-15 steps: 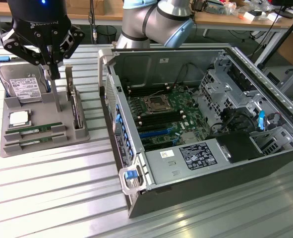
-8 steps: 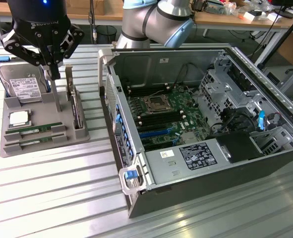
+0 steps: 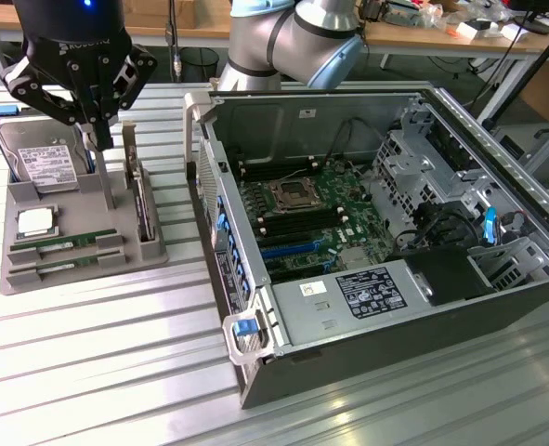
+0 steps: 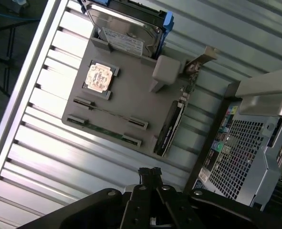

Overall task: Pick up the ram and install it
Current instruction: 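Pick up the ram and move it above insertion slot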

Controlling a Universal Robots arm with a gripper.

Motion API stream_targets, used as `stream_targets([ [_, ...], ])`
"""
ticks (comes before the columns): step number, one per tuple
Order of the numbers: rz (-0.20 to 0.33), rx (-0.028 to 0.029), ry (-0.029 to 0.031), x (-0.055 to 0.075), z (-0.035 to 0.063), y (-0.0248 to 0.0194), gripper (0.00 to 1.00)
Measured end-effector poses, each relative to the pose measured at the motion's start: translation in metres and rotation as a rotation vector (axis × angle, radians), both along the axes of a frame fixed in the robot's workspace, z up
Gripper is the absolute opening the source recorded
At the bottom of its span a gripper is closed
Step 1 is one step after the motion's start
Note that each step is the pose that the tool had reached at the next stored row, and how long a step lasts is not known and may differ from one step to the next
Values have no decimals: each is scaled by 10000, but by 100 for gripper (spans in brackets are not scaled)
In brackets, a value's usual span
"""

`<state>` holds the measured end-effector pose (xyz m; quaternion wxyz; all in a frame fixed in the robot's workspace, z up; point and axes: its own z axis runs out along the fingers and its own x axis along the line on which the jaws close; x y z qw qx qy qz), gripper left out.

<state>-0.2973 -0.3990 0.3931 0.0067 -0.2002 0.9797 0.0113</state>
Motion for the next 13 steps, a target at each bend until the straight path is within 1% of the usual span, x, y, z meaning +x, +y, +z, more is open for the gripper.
stream_targets([
  [3, 238, -37, -1, 0, 0, 0, 11],
  [13, 862, -125, 0, 0, -1, 0, 11],
])
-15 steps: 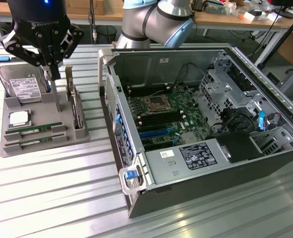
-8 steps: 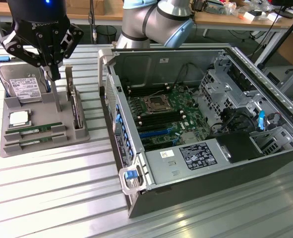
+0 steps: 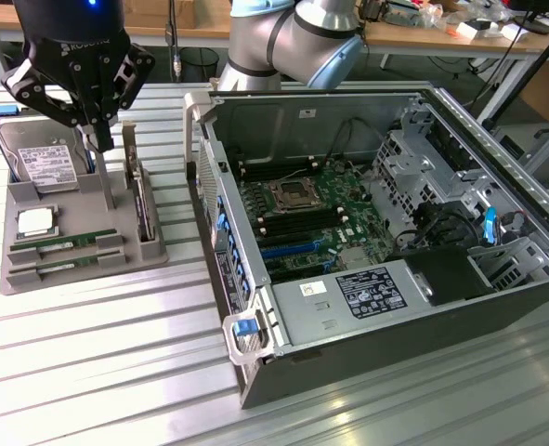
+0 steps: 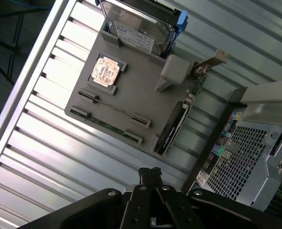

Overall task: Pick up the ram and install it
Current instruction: 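Pick up the ram and move it above insertion slot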

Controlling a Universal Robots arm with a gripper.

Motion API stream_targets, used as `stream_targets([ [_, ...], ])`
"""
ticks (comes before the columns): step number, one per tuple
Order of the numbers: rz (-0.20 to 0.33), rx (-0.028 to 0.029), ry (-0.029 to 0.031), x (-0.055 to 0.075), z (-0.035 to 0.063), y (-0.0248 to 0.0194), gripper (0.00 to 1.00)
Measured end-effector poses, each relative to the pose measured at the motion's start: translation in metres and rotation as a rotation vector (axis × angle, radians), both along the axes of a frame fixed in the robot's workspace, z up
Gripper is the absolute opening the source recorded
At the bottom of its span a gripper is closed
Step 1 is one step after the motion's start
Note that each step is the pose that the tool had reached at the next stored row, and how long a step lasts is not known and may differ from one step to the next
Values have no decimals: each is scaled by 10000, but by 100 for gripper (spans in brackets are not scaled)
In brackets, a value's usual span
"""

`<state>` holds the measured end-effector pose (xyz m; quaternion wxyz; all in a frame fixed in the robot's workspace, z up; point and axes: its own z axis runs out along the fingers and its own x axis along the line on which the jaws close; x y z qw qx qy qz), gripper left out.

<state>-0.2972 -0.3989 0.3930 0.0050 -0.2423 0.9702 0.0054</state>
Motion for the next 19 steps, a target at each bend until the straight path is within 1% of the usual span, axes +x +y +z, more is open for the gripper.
stream_targets([
  [6, 283, -64, 0, 0, 0, 0, 11],
  [8, 421, -103, 0, 0, 0, 0, 11],
  [13, 654, -164, 0, 0, 0, 0, 11],
  [16, 755, -187, 1, 0, 0, 0, 11],
  [19, 922, -223, 0, 0, 0, 0, 11],
])
